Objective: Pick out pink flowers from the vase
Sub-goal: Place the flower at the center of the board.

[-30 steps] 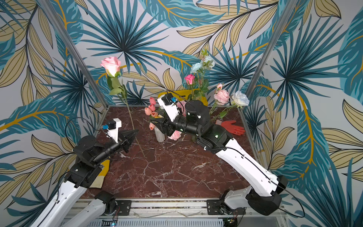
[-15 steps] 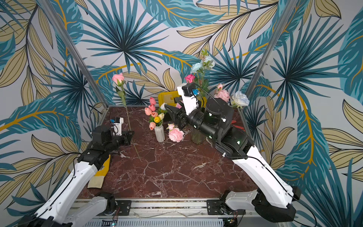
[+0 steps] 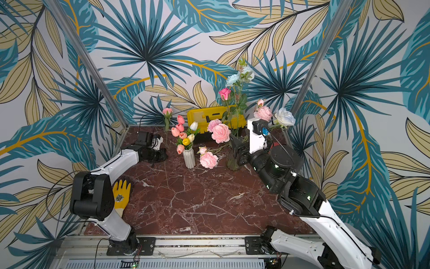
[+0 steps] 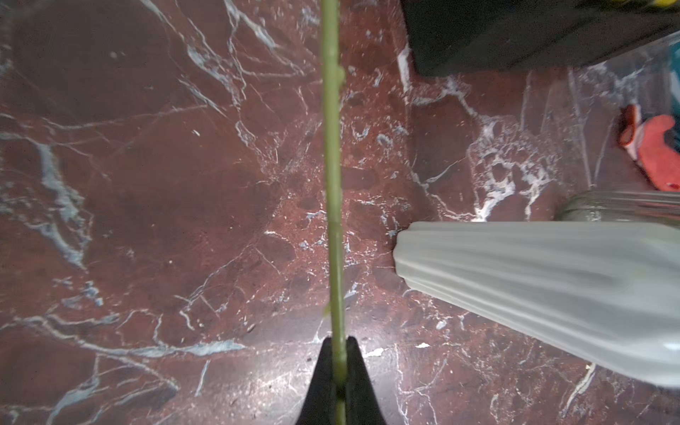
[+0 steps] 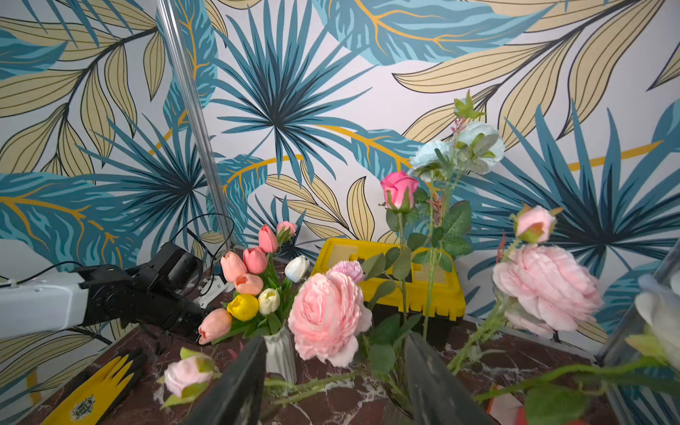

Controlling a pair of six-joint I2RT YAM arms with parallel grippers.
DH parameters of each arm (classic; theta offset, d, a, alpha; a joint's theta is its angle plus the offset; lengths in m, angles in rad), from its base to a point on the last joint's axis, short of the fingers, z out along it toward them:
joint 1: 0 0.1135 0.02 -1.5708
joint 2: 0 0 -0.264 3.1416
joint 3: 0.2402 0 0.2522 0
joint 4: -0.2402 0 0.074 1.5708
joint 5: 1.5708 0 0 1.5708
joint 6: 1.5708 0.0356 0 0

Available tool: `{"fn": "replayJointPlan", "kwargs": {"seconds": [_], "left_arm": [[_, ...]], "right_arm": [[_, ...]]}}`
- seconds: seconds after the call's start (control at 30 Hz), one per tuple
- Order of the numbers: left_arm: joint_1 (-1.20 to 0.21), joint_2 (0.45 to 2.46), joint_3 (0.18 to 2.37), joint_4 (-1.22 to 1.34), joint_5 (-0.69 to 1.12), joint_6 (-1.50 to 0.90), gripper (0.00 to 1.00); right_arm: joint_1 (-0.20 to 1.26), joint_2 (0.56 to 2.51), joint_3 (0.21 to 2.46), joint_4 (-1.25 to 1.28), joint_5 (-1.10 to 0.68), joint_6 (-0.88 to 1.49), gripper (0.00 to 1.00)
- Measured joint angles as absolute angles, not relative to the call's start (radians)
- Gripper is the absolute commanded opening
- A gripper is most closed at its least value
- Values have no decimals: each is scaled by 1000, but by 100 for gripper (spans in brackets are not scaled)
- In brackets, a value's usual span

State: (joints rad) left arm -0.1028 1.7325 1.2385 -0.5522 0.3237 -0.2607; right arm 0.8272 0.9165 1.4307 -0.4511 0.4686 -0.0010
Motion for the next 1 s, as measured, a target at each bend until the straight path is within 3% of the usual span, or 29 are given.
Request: {"fn": "replayJointPlan", "kwargs": {"seconds": [0.33,0.53,0.83,1.0], "left_arm": [[-133,1919,1264,-619,331,-228,0],[-176,1960,1292,-614,344,-236,4],[-175,1965,1300,-591,299,-253,0],[-167,1952,1281,-567,271,-258,7]], "right_arm": [[828,857,1328,-453,524,-22,61],[828,858,1299,-452,527,-28,61],[827,828,1291,-450,536,-31,61],[827,824,1290,-451,529,-30,62]]}}
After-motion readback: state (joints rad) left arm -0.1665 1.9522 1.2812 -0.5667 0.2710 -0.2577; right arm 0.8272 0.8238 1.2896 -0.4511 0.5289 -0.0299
